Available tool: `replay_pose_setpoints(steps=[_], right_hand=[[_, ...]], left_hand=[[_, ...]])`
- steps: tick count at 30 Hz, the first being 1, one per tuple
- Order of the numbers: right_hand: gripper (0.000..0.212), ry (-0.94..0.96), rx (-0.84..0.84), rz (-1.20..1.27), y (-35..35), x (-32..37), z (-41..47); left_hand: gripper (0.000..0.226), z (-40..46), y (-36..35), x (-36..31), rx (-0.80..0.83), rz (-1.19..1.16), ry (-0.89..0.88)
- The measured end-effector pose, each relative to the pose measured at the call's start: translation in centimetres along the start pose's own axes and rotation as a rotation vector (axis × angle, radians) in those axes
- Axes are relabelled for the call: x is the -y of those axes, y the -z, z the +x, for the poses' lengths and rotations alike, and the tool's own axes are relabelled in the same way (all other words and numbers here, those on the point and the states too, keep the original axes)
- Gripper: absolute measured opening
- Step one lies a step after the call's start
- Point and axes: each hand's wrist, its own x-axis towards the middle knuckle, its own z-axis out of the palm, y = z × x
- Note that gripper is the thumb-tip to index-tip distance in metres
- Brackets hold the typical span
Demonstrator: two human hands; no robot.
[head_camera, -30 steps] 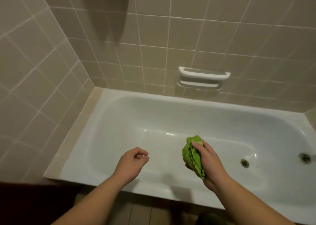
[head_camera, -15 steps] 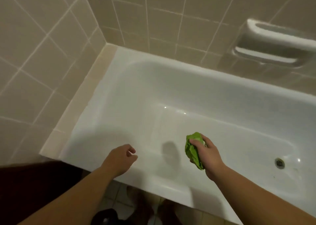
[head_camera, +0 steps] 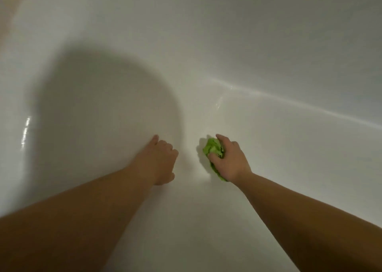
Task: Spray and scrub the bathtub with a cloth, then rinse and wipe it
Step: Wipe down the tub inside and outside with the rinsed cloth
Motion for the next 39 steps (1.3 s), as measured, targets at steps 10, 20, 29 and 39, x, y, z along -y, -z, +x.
replay_pose_setpoints(steps=[10,20,29,39], right_hand=[[0.065,0.821,-0.043,-0.578,-7.5,-5.9,8.4],[0.070,0.563,-0.387,-0.558,5.1,1.2,24.7],[0.047,1.156,0.194,-0.639,-3.3,-7.0,7.7],[0.062,0.646,-0.369,-0.610,8.0,-3.2,23.7]], left_hand=[[0.117,9.0,-0.5,1.7,-0.156,0.307,-0.004],[0.111,10.6,-2.1,1.5,-0.267,0.215,-0.010],[0.117,10.7,-2.3,1.0,-0.266,0.170,-0.043],[0.117,10.9,-3.4,0.8,-0.309,0.087,-0.133]])
